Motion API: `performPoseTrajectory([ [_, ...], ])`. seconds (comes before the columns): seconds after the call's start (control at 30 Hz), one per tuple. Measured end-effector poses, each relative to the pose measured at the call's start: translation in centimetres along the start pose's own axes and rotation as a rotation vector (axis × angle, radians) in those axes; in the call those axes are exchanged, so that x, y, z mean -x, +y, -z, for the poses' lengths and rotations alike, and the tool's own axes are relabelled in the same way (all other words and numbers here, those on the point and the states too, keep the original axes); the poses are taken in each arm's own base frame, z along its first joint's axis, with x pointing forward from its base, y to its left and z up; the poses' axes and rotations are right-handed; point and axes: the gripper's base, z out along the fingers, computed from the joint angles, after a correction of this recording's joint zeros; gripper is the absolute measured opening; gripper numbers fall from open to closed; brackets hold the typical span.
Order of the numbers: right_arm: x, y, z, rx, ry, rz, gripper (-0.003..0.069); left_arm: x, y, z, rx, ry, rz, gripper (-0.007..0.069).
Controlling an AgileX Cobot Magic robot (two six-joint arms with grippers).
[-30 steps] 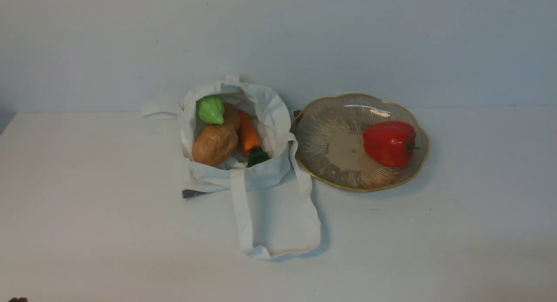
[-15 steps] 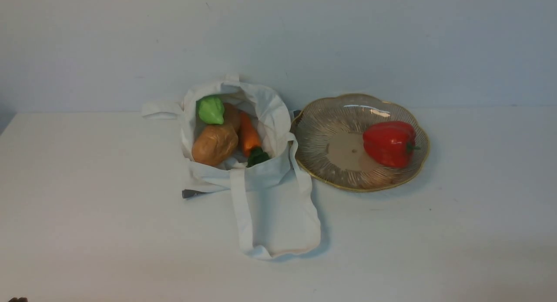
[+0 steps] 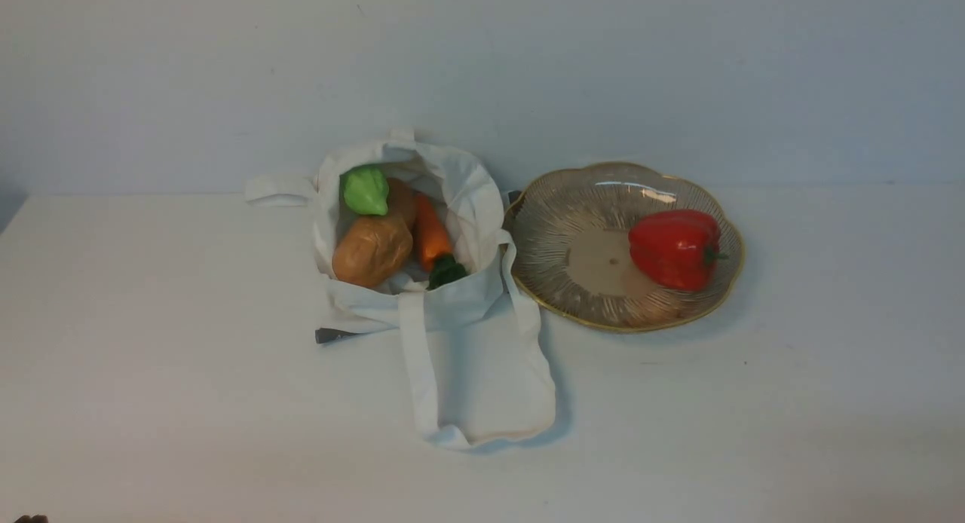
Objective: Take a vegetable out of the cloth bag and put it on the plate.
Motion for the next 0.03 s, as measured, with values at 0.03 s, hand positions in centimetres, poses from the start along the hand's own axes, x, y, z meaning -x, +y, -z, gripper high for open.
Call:
performPoseTrajectory([
  [0.03, 0.0, 0.0, 0.0, 0.0, 0.0, 0.0, 0.0022, 0.0, 0.0, 0.0, 0.0, 0.0, 0.0, -0.0005],
])
